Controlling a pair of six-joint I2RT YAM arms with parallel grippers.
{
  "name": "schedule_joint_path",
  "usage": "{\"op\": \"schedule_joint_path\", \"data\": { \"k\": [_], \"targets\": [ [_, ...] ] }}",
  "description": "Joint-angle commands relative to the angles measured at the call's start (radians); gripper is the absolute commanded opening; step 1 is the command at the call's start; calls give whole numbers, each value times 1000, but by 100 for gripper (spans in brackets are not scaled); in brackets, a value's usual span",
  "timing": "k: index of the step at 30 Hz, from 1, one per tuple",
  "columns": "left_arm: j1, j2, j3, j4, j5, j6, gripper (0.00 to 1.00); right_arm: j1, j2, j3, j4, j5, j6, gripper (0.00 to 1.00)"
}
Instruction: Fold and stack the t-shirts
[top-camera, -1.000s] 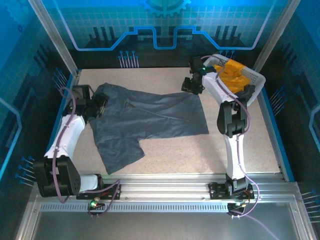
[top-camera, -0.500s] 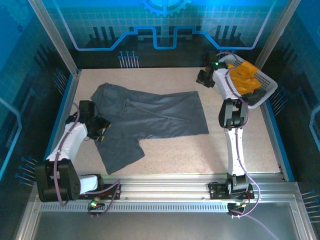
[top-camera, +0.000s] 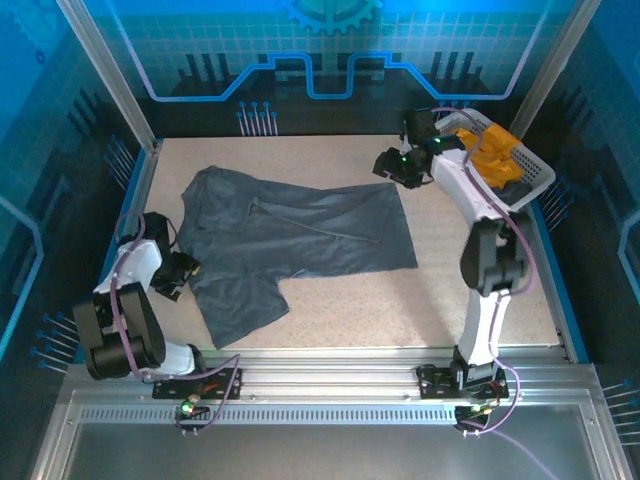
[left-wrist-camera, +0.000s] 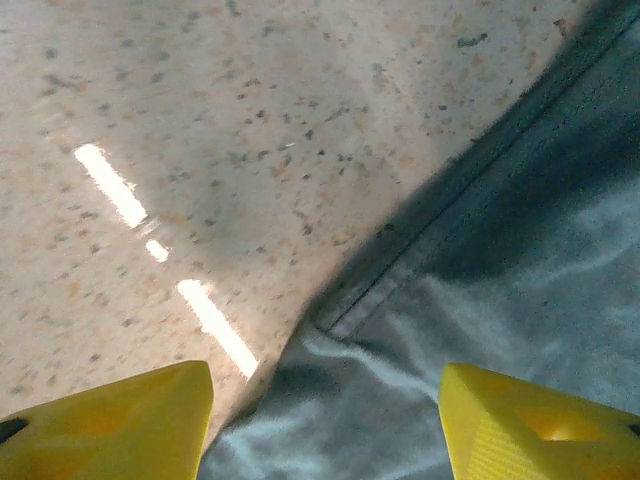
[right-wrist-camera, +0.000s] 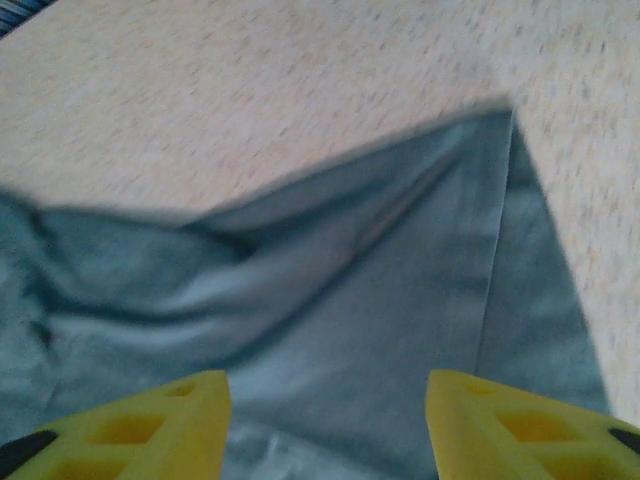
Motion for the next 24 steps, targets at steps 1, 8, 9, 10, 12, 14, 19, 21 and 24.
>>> {"op": "schedule_joint_path", "data": {
  "k": [1, 8, 9, 10, 12, 14, 19, 21, 24],
  "targets": [
    [8, 53, -5, 84, 45, 64, 61, -21, -130, -185, 76, -58, 15, 57],
    [5, 198, -23, 163, 100, 59, 41, -34, -328, -468, 70, -67, 17, 57],
    [3, 202, -30, 186, 120, 51, 35, -33, -348, -504, 70, -58, 25, 56],
    [2, 202, -32, 195, 127, 44, 29, -34, -365, -535, 69, -44, 35, 56],
    [-2, 186, -25, 189, 124, 35, 13, -41, -396, -607, 66, -6, 69, 56],
    [-1, 144, -25, 184, 113, 22, 0, -48, -415, -671, 75, 25, 99, 55],
    [-2, 80, 17, 143, 106, 4, 0, -45, -379, -759, 73, 77, 167, 54],
    [-2, 73, 32, 140, 110, 1, 0, -39, -352, -768, 78, 100, 166, 55],
    [-2, 74, 39, 138, 118, -1, 0, -27, -293, -750, 107, 103, 116, 57]
  ]
}}
